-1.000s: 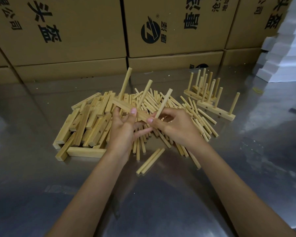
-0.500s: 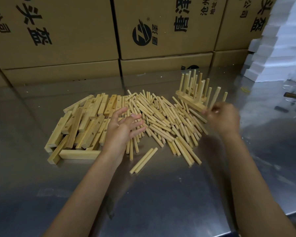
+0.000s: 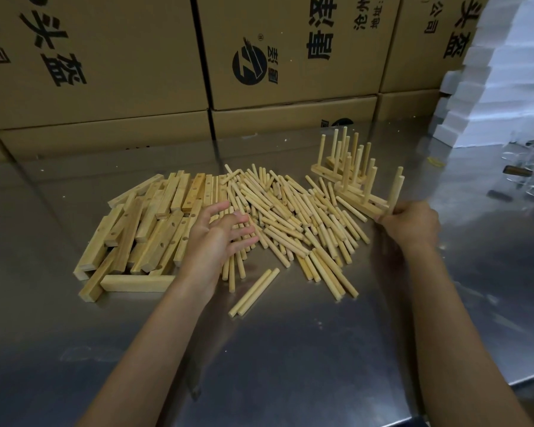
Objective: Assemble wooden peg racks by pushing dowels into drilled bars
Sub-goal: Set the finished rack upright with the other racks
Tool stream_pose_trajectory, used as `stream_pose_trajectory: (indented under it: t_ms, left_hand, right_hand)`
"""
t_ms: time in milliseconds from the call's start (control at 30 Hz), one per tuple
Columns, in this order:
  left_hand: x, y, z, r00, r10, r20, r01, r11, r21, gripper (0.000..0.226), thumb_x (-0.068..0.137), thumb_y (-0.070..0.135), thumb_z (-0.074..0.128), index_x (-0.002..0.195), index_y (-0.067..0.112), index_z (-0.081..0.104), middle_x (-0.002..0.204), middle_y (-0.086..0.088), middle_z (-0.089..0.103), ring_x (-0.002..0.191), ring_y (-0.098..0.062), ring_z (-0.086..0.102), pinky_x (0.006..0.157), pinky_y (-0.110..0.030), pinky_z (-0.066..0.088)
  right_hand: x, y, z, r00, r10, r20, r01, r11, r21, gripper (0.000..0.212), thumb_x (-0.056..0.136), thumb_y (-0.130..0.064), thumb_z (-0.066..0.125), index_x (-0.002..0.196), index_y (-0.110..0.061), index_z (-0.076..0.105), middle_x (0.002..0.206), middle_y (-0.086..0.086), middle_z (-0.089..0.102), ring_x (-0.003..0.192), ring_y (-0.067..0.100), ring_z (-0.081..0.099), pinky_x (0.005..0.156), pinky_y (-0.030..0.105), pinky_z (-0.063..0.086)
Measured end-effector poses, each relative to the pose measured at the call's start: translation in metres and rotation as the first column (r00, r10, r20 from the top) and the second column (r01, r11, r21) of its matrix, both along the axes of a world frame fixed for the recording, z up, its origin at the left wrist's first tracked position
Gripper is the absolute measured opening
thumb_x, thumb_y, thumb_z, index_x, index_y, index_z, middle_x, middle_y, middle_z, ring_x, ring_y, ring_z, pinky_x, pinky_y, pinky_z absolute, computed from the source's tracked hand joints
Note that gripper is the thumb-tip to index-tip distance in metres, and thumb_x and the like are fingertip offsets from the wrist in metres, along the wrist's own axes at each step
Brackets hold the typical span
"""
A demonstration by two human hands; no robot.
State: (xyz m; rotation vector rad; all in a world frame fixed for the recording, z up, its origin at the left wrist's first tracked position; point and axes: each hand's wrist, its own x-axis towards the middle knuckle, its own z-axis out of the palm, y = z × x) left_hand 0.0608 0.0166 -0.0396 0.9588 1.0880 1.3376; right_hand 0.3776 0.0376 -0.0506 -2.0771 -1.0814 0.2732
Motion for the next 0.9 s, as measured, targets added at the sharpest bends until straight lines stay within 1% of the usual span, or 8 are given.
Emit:
stream_pose_trajectory:
  t_ms: [100, 167, 367, 500, 600, 667, 767, 900]
  left_hand:
    - [0.001, 0.0, 0.0, 1.0, -0.005, -0.006, 0.005, 1.0, -0.01, 0.028, 0.097, 0.01, 0.063, 0.121, 0.023, 0.059, 0.098, -0.007, 0.078, 0.092, -0.024, 0.076, 0.078, -0.039, 0.063]
    - [0.001, 0.0, -0.001, 1.0, -0.008, -0.026, 0.007, 1.0, -0.012, 0.029, 0.096, 0.009, 0.064, 0.121, 0.022, 0.06, 0.098, -0.007, 0.078, 0.092, -0.024, 0.076, 0.076, -0.038, 0.063]
    - [0.002, -0.002, -0.002, 0.997, -0.004, -0.072, 0.003, 1.0, -0.012, 0.025, 0.097, 0.01, 0.062, 0.119, 0.022, 0.062, 0.102, -0.009, 0.075, 0.089, -0.023, 0.076, 0.069, -0.032, 0.062]
    - [0.002, -0.002, -0.001, 0.996, -0.001, -0.084, -0.001, 1.0, -0.017, 0.024, 0.097, 0.01, 0.062, 0.117, 0.023, 0.063, 0.101, -0.008, 0.076, 0.088, -0.021, 0.076, 0.069, -0.032, 0.062]
    - [0.001, -0.003, -0.001, 0.996, 0.004, -0.088, -0.006, 1.0, -0.022, 0.024, 0.097, 0.01, 0.062, 0.117, 0.023, 0.063, 0.102, -0.008, 0.076, 0.088, -0.02, 0.076, 0.069, -0.032, 0.062]
    - [0.001, -0.003, 0.0, 0.996, 0.002, -0.092, -0.004, 1.0, -0.024, 0.023, 0.097, 0.01, 0.061, 0.117, 0.023, 0.063, 0.102, -0.008, 0.076, 0.087, -0.02, 0.076, 0.07, -0.033, 0.062]
    - [0.001, -0.004, 0.002, 0.996, 0.012, -0.092, -0.015, 0.999, -0.033, 0.023, 0.097, 0.009, 0.061, 0.117, 0.022, 0.063, 0.103, -0.009, 0.075, 0.087, -0.019, 0.076, 0.07, -0.033, 0.063]
    - [0.002, -0.005, 0.006, 0.995, 0.022, -0.095, -0.026, 0.999, -0.035, 0.025, 0.098, 0.006, 0.058, 0.121, 0.017, 0.062, 0.105, -0.012, 0.073, 0.088, -0.022, 0.076, 0.067, -0.032, 0.062]
  right_hand:
    - [-0.006, -0.001, 0.0, 1.0, -0.007, -0.026, 0.008, 0.999, 0.041, 0.003, 0.087, -0.013, 0.074, 0.088, -0.01, 0.072, 0.081, 0.003, 0.058, 0.079, 0.019, 0.049, 0.074, 0.028, 0.037]
    - [-0.008, 0.001, -0.002, 0.999, -0.01, -0.049, 0.013, 0.998, 0.067, 0.01, 0.087, -0.012, 0.074, 0.082, -0.015, 0.066, 0.082, 0.002, 0.057, 0.08, 0.018, 0.05, 0.074, 0.028, 0.037]
    - [-0.008, 0.016, -0.011, 0.993, -0.058, -0.102, 0.072, 0.988, 0.137, 0.007, 0.087, -0.017, 0.076, 0.088, -0.012, 0.071, 0.085, 0.001, 0.059, 0.08, 0.015, 0.051, 0.073, 0.026, 0.037]
    - [-0.009, 0.03, -0.014, 0.986, -0.083, -0.146, 0.108, 0.979, 0.172, 0.018, 0.086, -0.022, 0.077, 0.099, -0.01, 0.074, 0.096, 0.007, 0.07, 0.09, 0.02, 0.063, 0.074, 0.028, 0.043]
    - [-0.009, 0.038, -0.015, 0.991, -0.091, -0.101, 0.106, 0.982, 0.157, 0.021, 0.086, -0.027, 0.076, 0.103, -0.014, 0.073, 0.102, 0.008, 0.071, 0.096, 0.025, 0.066, 0.083, 0.038, 0.053]
    - [-0.008, 0.042, -0.013, 0.995, -0.089, -0.054, 0.095, 0.988, 0.124, 0.022, 0.088, -0.03, 0.074, 0.106, -0.018, 0.071, 0.102, 0.008, 0.071, 0.096, 0.026, 0.066, 0.085, 0.042, 0.054]
    - [-0.008, 0.048, -0.008, 0.996, -0.082, 0.027, 0.08, 0.994, 0.071, 0.023, 0.09, -0.035, 0.072, 0.108, -0.022, 0.071, 0.103, 0.007, 0.07, 0.099, 0.027, 0.064, 0.085, 0.042, 0.053]
    - [-0.008, 0.053, -0.006, 0.996, -0.066, 0.068, 0.062, 0.997, 0.053, 0.025, 0.091, -0.034, 0.07, 0.112, -0.023, 0.07, 0.107, 0.008, 0.07, 0.101, 0.028, 0.064, 0.086, 0.043, 0.053]
